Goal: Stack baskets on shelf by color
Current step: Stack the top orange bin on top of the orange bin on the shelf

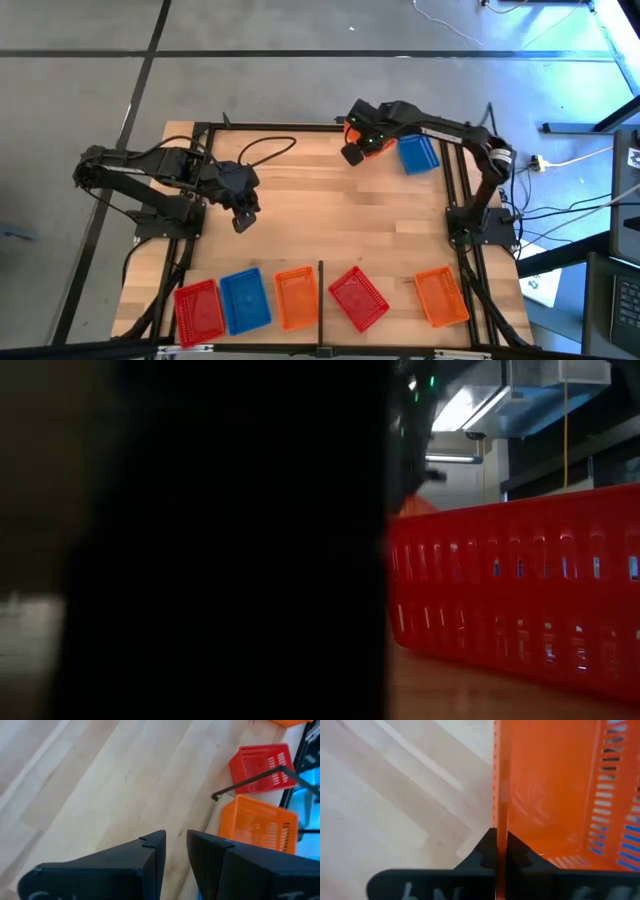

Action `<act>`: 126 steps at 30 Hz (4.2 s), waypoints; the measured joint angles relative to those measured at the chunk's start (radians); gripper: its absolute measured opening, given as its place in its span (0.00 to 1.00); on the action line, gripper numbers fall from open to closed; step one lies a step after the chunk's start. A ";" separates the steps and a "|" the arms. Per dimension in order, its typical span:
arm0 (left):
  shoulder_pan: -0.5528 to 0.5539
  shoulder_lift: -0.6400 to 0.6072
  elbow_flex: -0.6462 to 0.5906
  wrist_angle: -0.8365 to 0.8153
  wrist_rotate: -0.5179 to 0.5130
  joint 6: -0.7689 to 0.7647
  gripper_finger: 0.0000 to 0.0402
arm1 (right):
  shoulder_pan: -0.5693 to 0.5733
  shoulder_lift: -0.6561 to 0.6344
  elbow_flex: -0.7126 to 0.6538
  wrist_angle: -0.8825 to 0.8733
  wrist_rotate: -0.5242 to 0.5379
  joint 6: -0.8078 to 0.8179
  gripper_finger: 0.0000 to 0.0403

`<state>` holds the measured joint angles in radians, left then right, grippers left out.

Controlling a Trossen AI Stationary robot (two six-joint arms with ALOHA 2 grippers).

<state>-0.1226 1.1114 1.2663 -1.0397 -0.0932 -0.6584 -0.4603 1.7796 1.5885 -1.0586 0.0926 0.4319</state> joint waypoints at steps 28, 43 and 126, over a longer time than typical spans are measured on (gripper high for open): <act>0.000 0.000 0.000 0.297 -0.140 0.938 0.17 | 0.571 -0.011 0.323 -0.198 0.371 -0.287 0.00; 0.042 0.076 0.003 0.708 -0.234 1.243 0.17 | 0.575 -0.011 0.323 -0.201 0.433 -0.502 0.00; -0.168 -0.473 0.000 0.425 -0.310 0.817 0.17 | 0.675 0.443 0.679 -0.039 -0.438 -1.915 0.00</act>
<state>-0.2909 0.6380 1.2667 -0.6145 -0.4034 0.1583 0.2148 2.2226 2.2673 -1.0975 -0.3449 -1.4828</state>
